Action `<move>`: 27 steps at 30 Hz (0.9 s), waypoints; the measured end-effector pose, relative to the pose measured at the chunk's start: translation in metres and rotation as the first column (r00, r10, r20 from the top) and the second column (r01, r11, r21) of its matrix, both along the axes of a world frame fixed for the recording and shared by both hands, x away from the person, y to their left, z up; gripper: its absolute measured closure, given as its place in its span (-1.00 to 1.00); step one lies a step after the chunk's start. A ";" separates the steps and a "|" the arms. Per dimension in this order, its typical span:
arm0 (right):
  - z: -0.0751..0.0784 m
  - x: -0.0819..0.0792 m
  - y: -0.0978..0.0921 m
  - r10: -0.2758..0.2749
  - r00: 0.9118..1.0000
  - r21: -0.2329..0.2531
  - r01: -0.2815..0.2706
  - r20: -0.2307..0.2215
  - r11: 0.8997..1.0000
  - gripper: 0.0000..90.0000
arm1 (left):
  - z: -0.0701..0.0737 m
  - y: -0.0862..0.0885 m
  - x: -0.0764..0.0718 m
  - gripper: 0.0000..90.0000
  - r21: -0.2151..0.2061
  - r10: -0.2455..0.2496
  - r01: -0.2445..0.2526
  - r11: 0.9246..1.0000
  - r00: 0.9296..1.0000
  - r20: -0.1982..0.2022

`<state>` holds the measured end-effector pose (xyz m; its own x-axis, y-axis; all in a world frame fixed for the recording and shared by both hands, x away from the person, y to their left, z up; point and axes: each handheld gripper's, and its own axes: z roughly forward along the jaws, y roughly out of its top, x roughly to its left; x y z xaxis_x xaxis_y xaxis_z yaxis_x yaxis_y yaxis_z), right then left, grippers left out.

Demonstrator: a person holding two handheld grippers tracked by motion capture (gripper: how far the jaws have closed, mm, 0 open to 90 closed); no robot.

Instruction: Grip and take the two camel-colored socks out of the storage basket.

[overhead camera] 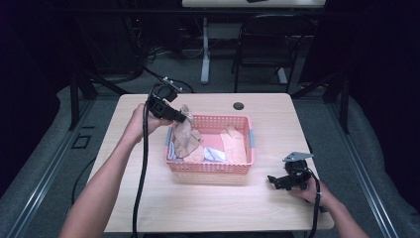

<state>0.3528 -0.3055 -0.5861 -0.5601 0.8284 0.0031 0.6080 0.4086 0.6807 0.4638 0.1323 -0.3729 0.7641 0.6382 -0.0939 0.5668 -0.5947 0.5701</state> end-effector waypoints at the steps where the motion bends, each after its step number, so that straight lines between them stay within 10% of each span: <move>1: 0.000 0.000 0.000 0.001 1.000 0.000 -0.001 0.000 1.000 -1.00 | 0.002 0.002 0.000 0.78 0.000 0.004 -0.004 1.000 1.000 0.002; 27: 0.000 0.000 0.000 0.000 1.000 -0.001 0.000 -0.001 1.000 -1.00 | 0.012 0.078 -0.015 0.78 -0.006 0.110 -0.110 0.994 0.994 -0.015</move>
